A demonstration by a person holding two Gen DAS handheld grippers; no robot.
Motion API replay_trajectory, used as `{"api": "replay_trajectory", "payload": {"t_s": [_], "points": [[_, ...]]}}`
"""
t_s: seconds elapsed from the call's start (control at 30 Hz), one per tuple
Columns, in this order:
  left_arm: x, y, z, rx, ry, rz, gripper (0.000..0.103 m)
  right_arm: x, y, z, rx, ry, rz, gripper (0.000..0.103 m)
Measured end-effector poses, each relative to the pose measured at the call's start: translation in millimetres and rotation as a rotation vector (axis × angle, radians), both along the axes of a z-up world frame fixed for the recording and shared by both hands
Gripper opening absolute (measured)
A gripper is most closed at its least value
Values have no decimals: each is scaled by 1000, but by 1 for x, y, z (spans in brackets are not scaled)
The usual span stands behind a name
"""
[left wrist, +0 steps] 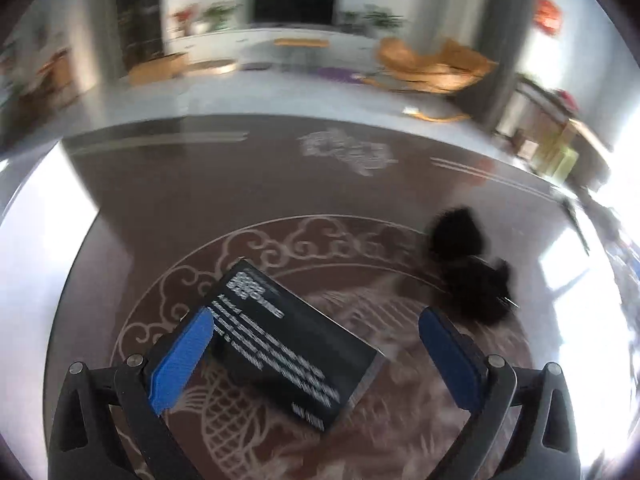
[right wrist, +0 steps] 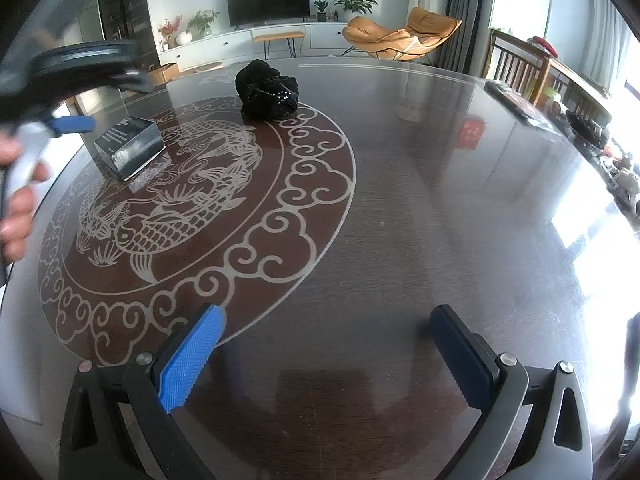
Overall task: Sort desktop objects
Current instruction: 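Lower the left gripper onto the black odor-removing bar box and close, then lift the black box off the table with the left gripper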
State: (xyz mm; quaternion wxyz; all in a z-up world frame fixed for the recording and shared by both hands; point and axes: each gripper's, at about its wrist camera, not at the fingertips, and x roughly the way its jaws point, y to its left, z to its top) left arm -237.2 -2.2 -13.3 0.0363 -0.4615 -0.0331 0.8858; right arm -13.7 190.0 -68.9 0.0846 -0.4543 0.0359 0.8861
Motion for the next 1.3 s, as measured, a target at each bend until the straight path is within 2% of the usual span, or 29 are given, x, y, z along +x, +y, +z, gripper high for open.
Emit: {"api": "replay_trajectory", "payload": {"t_s": [0.03,0.07,0.17,0.2,0.33,0.57,0.6,0.63,0.67,0.77,0.8,1.0,1.2,1.3], "points": [[-4,-1,-7,-7,-18,45,103,0,0,0,0,0,1,103],[-4,-1,-10,-48,-5,94,103,0,0,0,-1,0,0,103],[-1,-4,-20,-86,-11,144,103,0,0,0,0,0,1,103],[1,-5,-24,-67,-24,143,103,0,0,0,0,0,1,103],[-2,-29,-39,114,-64,109,103,0,0,0,-2,1,5,103],[-8,-29,-40,101,-60,31,102,-1,0,0,2,0,2,103],[-6,-30,-40,112,-45,13,97,-1,0,0,2,0,3,103],[-3,-30,-38,115,-31,0,85,-1,0,0,2,0,2,103],[0,-30,-36,101,-16,-9,78,-1,0,0,1,0,2,103],[14,-26,-30,56,46,-76,62,-1,0,0,2,0,2,103],[20,-25,-29,34,62,-105,61,-1,0,0,1,0,3,103],[61,-34,-32,-37,88,-257,58,-1,0,0,2,0,2,103],[80,-49,-34,-41,58,-331,59,-1,0,0,2,0,2,103],[71,-46,-35,-64,38,-335,77,-1,0,0,2,0,2,103]]}}
